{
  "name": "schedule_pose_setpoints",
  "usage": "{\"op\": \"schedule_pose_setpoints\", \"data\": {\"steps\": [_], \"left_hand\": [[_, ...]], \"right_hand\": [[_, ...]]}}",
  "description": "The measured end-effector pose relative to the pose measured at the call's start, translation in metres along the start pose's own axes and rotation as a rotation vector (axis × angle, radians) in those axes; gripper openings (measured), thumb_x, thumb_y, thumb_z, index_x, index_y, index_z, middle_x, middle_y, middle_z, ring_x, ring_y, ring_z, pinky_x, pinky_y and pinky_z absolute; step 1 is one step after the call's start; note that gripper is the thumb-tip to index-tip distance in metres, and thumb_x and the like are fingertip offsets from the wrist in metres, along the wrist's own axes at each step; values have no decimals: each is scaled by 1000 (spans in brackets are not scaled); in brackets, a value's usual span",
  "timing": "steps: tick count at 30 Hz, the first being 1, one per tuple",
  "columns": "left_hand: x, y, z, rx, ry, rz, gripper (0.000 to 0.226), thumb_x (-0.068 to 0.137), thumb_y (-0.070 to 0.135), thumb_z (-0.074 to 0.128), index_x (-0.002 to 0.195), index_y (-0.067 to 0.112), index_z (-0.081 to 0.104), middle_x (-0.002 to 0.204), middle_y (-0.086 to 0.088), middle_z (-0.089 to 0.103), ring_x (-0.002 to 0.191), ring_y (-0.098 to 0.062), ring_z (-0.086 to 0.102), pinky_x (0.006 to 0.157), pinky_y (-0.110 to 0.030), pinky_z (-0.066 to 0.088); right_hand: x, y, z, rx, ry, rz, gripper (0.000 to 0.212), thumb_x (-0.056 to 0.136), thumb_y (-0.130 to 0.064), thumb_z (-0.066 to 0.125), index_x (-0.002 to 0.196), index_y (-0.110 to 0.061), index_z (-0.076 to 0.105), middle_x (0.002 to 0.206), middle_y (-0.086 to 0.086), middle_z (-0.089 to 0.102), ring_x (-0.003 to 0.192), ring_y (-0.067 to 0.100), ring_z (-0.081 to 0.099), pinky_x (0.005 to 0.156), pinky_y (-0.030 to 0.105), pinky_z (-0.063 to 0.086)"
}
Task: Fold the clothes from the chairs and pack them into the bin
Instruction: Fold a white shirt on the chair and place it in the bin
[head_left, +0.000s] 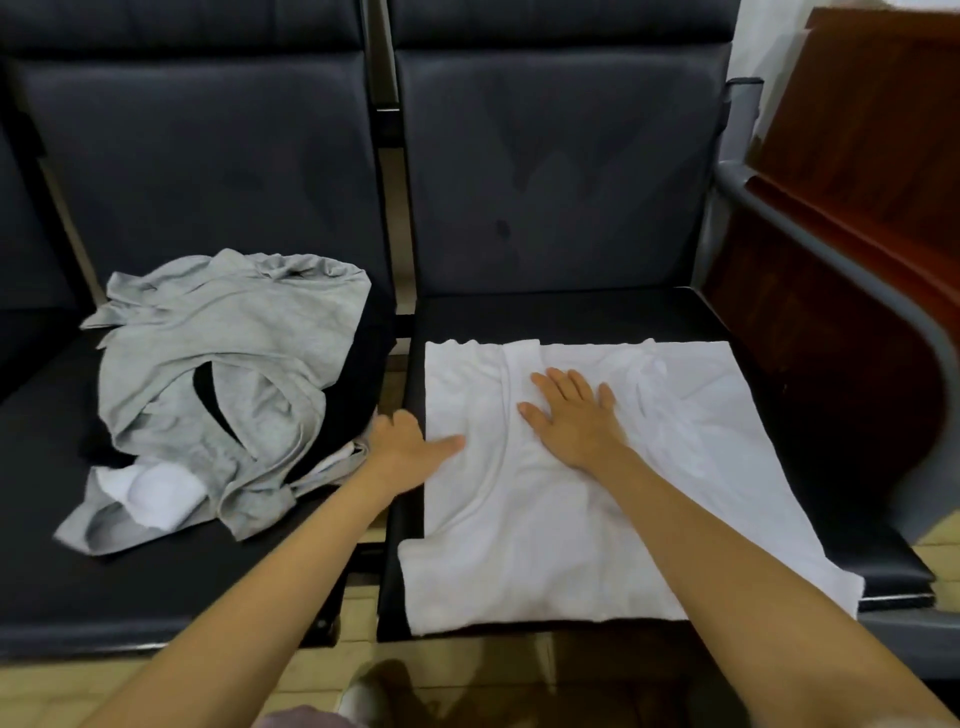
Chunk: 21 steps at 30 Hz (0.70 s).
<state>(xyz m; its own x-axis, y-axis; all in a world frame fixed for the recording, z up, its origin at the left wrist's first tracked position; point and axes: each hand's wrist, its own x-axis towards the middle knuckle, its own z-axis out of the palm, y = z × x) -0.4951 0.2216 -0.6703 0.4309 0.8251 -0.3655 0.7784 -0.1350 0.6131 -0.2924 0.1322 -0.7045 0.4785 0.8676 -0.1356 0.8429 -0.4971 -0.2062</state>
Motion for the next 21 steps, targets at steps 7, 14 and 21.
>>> {"op": "schedule_pose_setpoints", "data": {"steps": [7,14,21], "left_hand": [[-73,-14,-14,-26,-299,-45,61,76,45,76,118,5,58,81,6,52,71,-7,48,52,-13,33],[-68,-22,-5,109,-260,16,20,74,22,78,80,9,65,87,-5,60,81,-18,57,69,-26,41],[-63,-26,-14,20,-135,70,15,80,16,66,81,11,52,79,-1,52,74,-17,49,65,-27,37]], "right_hand": [[1,-20,-11,6,-99,96,54,102,-44,20,151,-23,11,159,-2,5,147,25,-5,115,58,0],[14,-94,-12,133,45,-178,47,101,-36,40,145,-21,34,149,10,34,138,28,28,111,41,27],[39,-127,5,5,-148,-96,55,102,-50,18,153,-33,6,161,5,-5,147,30,-6,115,55,-1]]}}
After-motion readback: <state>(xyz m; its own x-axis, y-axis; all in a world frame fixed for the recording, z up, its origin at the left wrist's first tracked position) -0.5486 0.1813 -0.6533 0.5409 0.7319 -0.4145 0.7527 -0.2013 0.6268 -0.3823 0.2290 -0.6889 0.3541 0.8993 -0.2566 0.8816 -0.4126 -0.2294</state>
